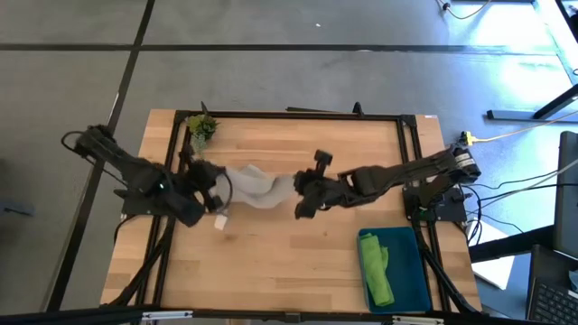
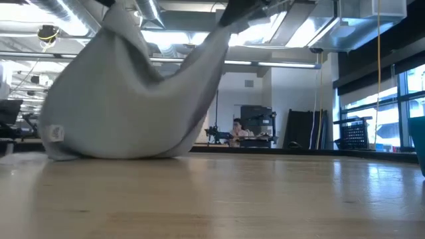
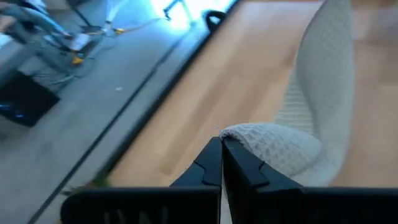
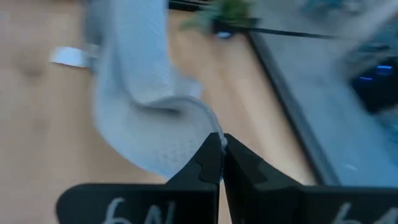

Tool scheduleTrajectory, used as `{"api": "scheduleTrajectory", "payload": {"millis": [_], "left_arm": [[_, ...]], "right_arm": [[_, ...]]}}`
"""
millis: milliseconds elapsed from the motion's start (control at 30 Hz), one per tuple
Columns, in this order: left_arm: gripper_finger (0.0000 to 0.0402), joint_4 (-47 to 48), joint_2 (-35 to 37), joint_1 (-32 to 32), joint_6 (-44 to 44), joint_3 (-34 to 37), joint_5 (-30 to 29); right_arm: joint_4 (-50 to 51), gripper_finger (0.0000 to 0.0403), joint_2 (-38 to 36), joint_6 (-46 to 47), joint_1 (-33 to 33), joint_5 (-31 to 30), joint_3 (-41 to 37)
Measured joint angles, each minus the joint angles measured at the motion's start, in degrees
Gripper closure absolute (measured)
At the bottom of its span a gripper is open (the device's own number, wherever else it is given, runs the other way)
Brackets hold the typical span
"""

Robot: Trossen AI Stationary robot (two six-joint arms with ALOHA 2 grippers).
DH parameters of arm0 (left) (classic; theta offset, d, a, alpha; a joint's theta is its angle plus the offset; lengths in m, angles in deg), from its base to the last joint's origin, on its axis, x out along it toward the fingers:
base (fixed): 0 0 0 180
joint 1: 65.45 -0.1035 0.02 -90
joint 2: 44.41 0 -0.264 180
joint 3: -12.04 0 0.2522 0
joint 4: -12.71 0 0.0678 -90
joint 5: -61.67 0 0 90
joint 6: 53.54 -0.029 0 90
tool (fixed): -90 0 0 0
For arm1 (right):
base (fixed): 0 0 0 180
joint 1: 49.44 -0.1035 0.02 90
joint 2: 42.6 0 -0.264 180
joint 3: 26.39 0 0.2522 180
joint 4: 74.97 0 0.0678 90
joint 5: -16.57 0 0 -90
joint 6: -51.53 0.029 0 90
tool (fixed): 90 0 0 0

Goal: Roll microfiber towels into tight, uniform cylinder then place into a basket
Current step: Roll the gray microfiber cloth

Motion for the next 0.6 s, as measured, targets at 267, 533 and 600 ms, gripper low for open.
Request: {"api": "scheduleTrajectory", "payload": {"millis": [267, 533, 600], "left_arm": [[0.0401, 0.3, 4.5, -12.1, -12.1, -3.2, -4.7], [0.0401, -12.2, 4.7, -22.3, -33.4, -7.3, -7.3], [0.0401, -16.7, 4.7, -23.3, -38.5, -7.9, -6.1]], "right_arm": [[6.6, 0.0393, -0.1, -4.5, 5.4, -8.2, 8.4], [6.5, 0.0392, 0.0, -10.0, 9.9, -17.1, 14.9], [6.3, 0.0392, -0.1, -11.1, 10.0, -18.4, 16.3]]}}
